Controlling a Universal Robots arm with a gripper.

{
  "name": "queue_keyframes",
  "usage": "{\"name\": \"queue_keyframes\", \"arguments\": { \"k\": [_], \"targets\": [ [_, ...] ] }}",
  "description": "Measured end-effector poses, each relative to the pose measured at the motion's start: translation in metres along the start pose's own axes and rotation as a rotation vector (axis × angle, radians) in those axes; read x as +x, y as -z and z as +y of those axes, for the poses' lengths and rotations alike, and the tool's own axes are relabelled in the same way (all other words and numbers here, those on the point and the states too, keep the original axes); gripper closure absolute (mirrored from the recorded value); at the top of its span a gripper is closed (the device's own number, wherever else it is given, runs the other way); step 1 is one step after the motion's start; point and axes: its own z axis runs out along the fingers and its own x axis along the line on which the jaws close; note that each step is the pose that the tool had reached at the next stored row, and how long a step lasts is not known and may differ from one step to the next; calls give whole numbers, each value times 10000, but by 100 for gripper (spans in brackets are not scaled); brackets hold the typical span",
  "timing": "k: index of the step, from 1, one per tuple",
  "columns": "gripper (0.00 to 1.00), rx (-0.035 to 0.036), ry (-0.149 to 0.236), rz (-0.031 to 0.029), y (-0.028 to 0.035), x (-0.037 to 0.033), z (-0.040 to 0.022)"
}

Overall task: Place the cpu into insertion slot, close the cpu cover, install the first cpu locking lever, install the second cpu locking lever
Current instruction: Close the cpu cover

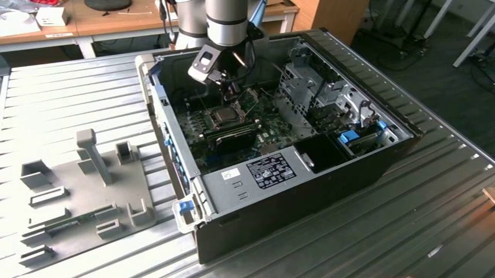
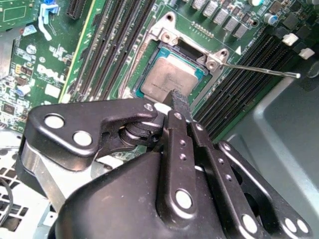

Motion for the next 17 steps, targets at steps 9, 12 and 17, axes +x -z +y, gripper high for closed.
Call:
{"name": "queue_keyframes", "arguments": {
  "k": [9, 12, 17],
  "targets": [
    [90, 0, 0, 0, 92, 2, 6],
    [90, 0, 0, 1, 135, 3, 9],
    [90, 0, 0, 2, 201, 4, 14]
  ]
}}
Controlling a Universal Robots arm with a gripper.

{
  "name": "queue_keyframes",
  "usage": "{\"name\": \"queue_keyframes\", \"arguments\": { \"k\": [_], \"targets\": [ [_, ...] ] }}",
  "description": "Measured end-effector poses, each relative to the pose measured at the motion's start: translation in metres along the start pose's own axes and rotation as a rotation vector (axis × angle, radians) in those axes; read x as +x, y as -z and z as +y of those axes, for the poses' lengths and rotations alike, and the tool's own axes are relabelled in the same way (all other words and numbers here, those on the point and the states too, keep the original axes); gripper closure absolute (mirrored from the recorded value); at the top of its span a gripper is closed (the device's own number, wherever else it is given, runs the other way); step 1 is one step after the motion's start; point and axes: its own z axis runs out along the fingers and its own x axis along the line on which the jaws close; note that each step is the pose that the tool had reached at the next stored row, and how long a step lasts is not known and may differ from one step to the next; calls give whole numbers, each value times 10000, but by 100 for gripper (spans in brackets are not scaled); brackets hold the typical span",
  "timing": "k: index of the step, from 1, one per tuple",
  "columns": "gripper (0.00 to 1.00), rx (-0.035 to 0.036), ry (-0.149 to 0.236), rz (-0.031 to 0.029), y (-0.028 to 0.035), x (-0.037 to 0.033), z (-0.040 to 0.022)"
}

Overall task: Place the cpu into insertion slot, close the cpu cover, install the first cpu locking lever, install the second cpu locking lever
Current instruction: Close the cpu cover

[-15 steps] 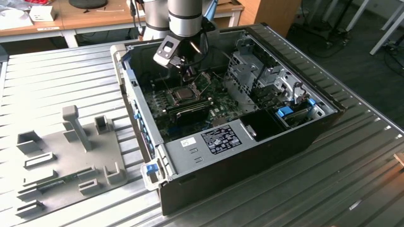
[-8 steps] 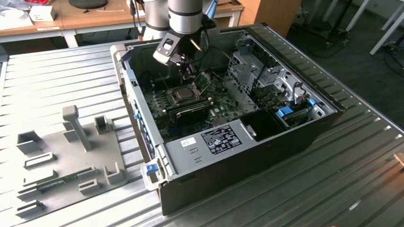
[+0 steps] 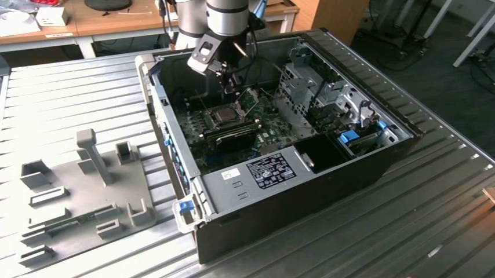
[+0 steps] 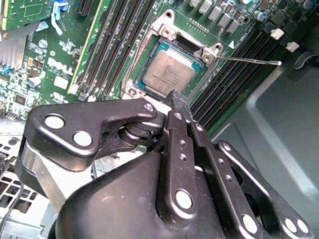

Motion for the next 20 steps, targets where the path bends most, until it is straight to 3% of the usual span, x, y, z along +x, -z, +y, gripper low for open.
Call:
{"name": "queue_keyframes", "arguments": {
  "k": [11, 20],
  "targets": [
    [90, 2, 0, -3, 32, 0, 2],
    [90, 0, -1, 1, 108, 2, 7]
  ]
}}
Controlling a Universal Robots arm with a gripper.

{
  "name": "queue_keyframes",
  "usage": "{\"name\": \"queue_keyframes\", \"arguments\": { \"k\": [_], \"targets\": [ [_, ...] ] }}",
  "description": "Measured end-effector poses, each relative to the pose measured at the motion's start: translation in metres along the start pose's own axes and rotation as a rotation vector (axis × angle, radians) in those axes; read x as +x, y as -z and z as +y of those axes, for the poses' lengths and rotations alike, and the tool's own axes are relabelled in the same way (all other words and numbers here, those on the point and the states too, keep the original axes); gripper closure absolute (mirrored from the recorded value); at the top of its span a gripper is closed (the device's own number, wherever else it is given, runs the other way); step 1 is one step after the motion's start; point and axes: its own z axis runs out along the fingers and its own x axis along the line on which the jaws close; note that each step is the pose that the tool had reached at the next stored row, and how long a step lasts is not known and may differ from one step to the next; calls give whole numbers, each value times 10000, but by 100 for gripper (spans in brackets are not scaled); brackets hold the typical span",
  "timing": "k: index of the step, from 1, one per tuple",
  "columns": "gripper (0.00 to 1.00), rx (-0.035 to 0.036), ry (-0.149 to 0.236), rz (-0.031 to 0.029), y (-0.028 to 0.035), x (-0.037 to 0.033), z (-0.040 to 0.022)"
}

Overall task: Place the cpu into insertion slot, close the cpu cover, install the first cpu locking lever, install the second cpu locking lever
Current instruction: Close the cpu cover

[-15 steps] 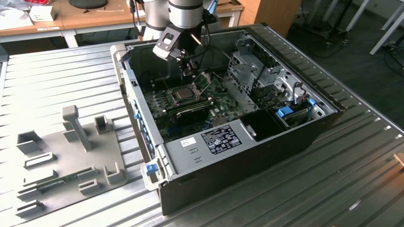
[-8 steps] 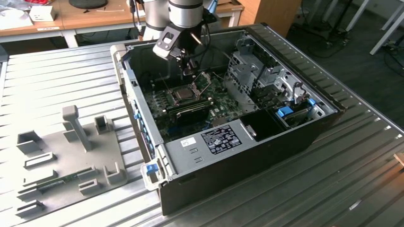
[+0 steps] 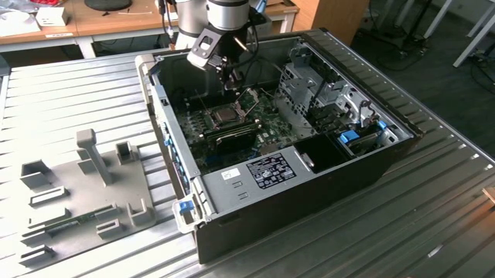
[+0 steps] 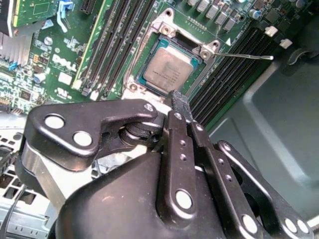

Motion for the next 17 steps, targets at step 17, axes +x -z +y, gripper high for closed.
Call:
{"name": "queue_keyframes", "arguments": {
  "k": [17],
  "targets": [
    [90, 0, 1, 0, 30, 1, 2]
  ]
}}
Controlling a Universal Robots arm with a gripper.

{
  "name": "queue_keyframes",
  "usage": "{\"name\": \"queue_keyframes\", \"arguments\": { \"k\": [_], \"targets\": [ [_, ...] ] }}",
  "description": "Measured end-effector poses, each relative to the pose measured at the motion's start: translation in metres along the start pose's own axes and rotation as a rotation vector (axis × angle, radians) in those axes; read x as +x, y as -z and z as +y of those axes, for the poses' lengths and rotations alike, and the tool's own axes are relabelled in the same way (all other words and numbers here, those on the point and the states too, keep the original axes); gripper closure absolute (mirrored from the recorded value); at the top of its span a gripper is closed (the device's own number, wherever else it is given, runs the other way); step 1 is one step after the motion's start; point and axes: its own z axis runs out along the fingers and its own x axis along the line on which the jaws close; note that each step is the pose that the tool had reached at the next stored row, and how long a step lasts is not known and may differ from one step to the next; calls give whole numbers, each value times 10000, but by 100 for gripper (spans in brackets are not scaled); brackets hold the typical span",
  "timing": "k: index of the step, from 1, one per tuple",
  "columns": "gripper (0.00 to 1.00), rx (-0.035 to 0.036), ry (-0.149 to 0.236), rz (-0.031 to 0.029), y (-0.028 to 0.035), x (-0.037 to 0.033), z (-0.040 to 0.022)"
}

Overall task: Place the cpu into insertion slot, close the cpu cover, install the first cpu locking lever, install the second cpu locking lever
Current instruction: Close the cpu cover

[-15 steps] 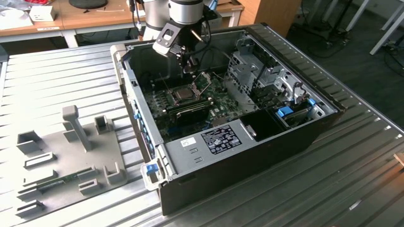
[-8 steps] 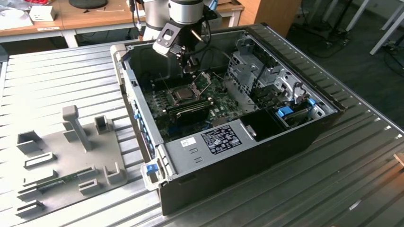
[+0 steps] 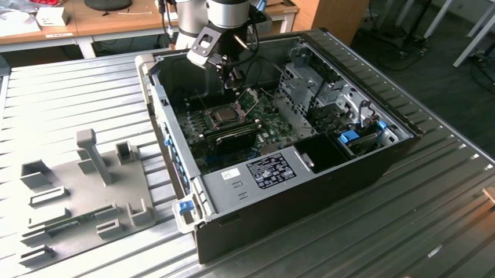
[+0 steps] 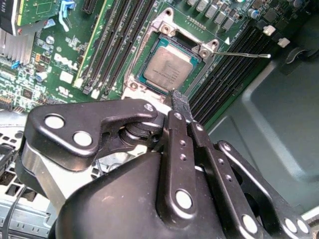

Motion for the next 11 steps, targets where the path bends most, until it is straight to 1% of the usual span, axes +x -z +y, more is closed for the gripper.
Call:
{"name": "queue_keyframes", "arguments": {
  "k": [11],
  "targets": [
    [90, 0, 0, 0, -2, 0, 35]
  ]
}}
